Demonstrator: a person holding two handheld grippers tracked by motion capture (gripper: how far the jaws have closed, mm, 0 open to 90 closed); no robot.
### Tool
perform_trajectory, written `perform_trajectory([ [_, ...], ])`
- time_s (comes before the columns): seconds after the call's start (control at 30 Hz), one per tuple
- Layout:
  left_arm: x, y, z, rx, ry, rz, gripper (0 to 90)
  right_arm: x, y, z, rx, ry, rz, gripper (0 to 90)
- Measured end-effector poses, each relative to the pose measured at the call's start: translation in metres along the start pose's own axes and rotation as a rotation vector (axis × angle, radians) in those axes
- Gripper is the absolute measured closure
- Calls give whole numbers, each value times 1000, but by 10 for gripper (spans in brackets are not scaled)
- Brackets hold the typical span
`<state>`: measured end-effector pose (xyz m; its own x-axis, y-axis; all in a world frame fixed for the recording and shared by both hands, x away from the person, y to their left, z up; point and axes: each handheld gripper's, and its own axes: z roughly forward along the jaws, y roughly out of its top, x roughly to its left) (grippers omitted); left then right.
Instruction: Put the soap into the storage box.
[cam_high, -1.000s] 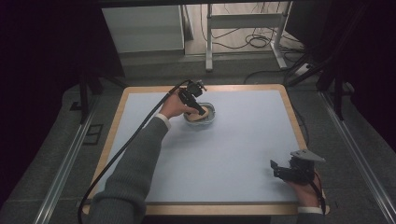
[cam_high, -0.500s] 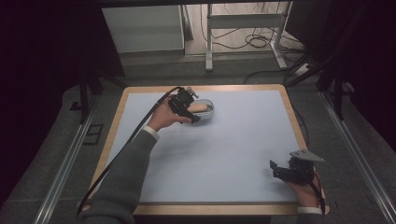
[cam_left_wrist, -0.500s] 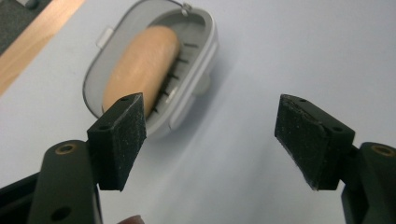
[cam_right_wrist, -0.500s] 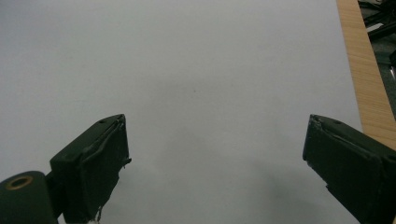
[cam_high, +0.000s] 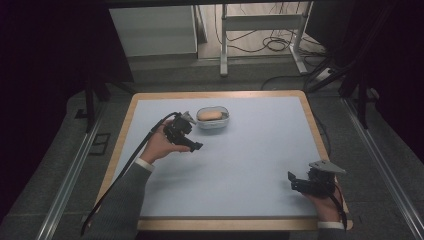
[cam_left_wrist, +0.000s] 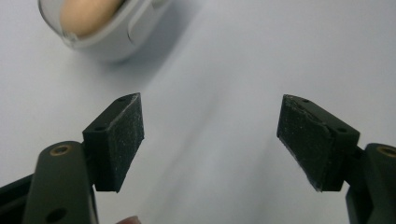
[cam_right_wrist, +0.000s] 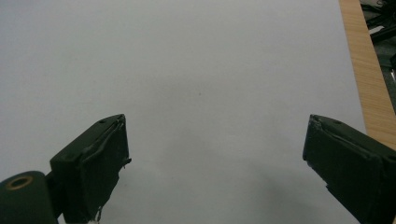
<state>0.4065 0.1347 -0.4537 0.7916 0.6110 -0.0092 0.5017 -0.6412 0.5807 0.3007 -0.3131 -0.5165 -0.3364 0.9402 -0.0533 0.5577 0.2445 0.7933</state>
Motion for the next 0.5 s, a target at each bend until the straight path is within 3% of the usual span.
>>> perform_trajectory([
  [0.33,-12,-52,-16,-25,2,-54,224,2,1,1,-1,6,-4,67],
  [0.5,-16,-75,-19,-34,-17,-77,217,3,1,1,1,6,-7,67],
])
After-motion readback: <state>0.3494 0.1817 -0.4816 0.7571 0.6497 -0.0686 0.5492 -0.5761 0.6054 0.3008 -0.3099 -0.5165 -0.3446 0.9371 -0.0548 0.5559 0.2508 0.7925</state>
